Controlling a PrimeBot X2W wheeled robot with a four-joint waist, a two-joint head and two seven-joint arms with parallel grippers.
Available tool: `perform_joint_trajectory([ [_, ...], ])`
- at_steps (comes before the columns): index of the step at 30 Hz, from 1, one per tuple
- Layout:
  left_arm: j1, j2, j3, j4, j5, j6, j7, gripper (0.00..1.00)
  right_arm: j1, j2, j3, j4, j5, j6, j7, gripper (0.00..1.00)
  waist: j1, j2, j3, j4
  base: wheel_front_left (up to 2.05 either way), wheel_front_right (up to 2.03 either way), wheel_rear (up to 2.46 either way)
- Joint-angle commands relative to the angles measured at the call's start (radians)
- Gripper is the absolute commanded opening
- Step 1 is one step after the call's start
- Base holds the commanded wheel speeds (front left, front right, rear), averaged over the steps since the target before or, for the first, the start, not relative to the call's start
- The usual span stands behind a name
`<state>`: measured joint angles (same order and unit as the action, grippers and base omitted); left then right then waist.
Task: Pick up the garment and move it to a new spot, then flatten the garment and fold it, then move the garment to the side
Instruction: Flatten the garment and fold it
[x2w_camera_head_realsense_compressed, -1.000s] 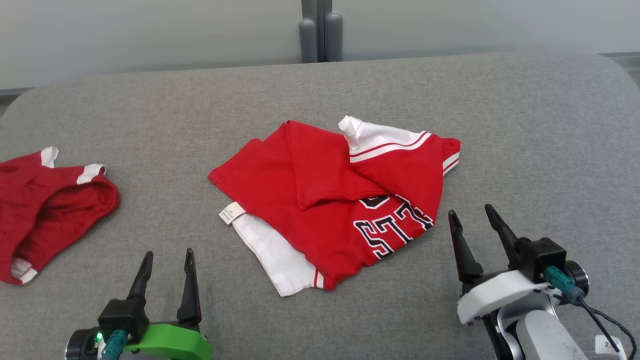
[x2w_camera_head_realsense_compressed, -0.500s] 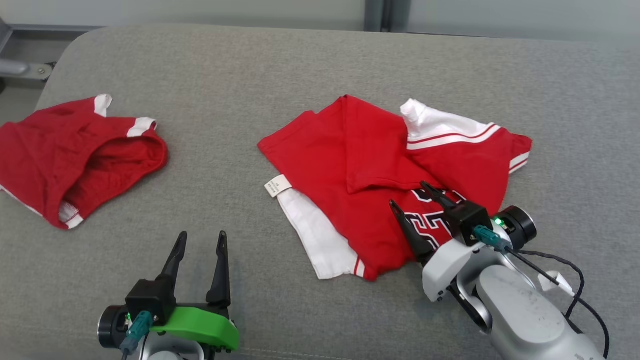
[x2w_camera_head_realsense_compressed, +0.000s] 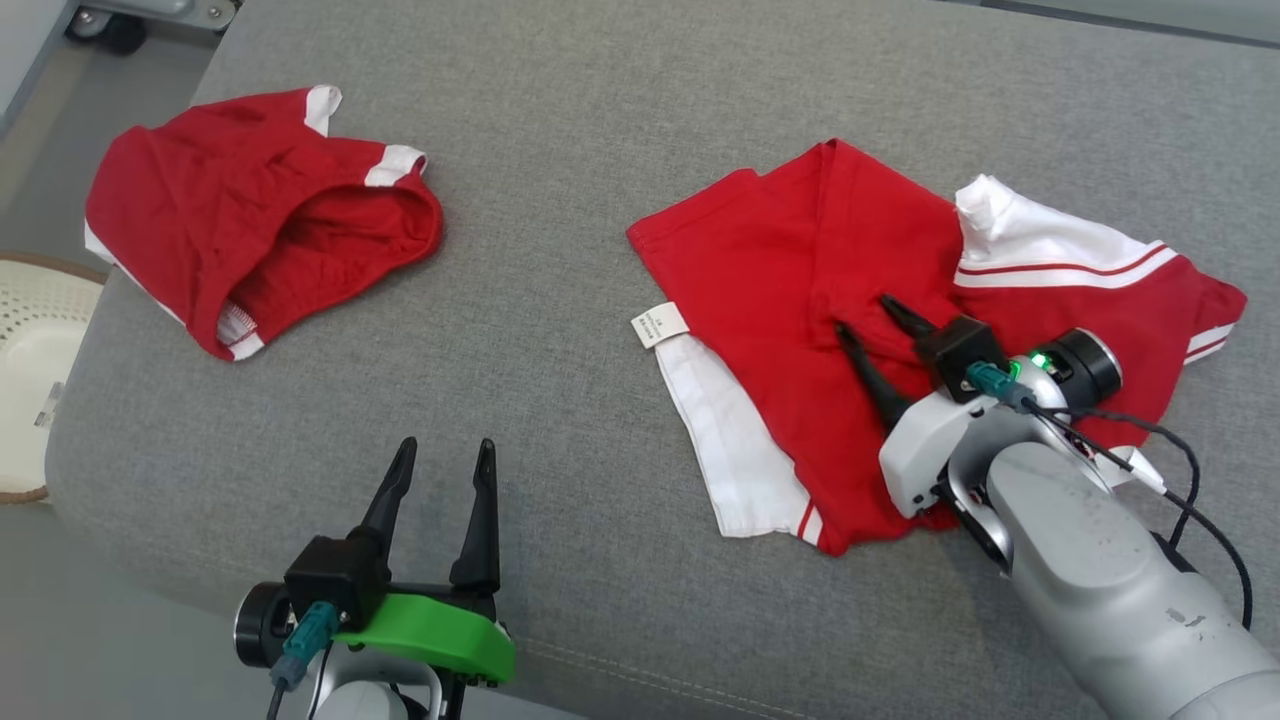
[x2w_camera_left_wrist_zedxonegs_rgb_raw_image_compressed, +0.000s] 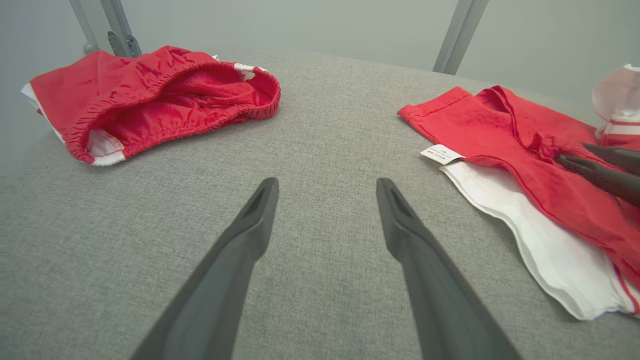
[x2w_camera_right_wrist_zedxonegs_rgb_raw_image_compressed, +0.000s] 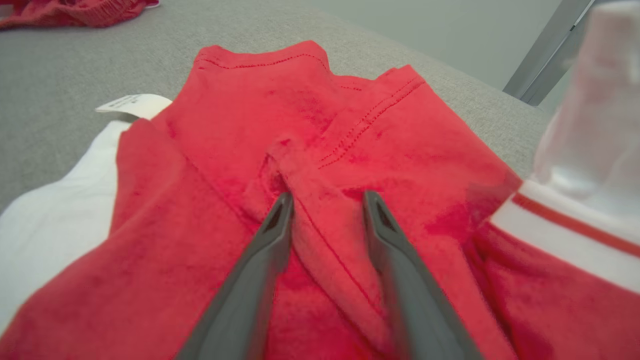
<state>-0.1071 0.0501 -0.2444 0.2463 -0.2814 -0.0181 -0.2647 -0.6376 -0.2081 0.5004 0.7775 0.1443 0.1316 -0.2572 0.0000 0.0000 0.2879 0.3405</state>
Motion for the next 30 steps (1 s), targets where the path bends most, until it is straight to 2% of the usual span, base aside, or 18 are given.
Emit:
perform_joint_trajectory([
  [1, -0.017, 0.001, -0.003, -0.005, -0.008, 0.005, 0.0, 1.0, -0.015, -0.012, -0.014, 0.011, -0.013, -0.002, -0.005, 0.0, 0.0, 0.0, 0.029, 0.028, 0.0, 0.0, 0.0],
  [6, -0.031, 0.001, -0.018, -0.015, -0.017, 0.011, 0.0, 1.0, -0.063, -0.031, -0.078, -0.03, -0.029, -0.002, -0.008, 0.0, 0.0, 0.0, 0.045, 0.036, 0.0, 0.0, 0.0],
  [11, -0.059, 0.001, -0.057, -0.02, -0.037, 0.004, 0.0, 1.0, -0.167, -0.08, -0.099, -0.062, -0.058, -0.002, -0.008, 0.0, 0.0, 0.0, 0.068, 0.071, 0.0, 0.0, 0.0],
  [20, -0.084, 0.001, -0.158, -0.021, -0.087, 0.017, 0.0, 1.0, -0.383, -0.151, -0.044, 0.038, -0.085, -0.002, 0.066, 0.0, 0.0, 0.0, 0.09, 0.19, 0.0, 0.0, 0.0],
  [21, -0.082, 0.001, -0.165, -0.022, -0.092, 0.02, 0.0, 1.0, -0.403, -0.156, -0.052, 0.061, -0.091, -0.002, 0.073, 0.08, 0.0, 0.0, 0.092, 0.2, 0.0, 0.0, 0.0],
  [22, -0.082, 0.001, -0.171, -0.023, -0.096, 0.022, 0.0, 1.0, -0.421, -0.156, -0.064, 0.084, -0.095, -0.002, 0.078, 0.71, 0.0, 0.0, 0.093, 0.207, 0.0, 0.0, 0.0],
  [23, -0.081, 0.001, -0.177, -0.023, -0.099, 0.026, 0.0, 1.0, -0.432, -0.154, -0.072, 0.11, -0.104, -0.002, 0.085, 1.0, 0.0, 0.0, 0.093, 0.213, 0.0, 0.0, 0.0],
  [27, -0.075, 0.001, -0.179, -0.015, -0.103, 0.036, 0.0, 1.0, -0.436, -0.128, -0.11, 0.153, -0.123, -0.002, 0.067, 1.0, 0.0, 0.0, 0.079, 0.207, 0.0, 0.0, 0.0],
  [30, -0.077, 0.001, -0.162, -0.006, -0.087, 0.033, 0.0, 1.0, -0.391, -0.103, -0.137, 0.17, -0.118, -0.002, 0.026, 1.0, 0.0, 0.0, 0.056, 0.17, 0.0, 0.0, 0.0],
])
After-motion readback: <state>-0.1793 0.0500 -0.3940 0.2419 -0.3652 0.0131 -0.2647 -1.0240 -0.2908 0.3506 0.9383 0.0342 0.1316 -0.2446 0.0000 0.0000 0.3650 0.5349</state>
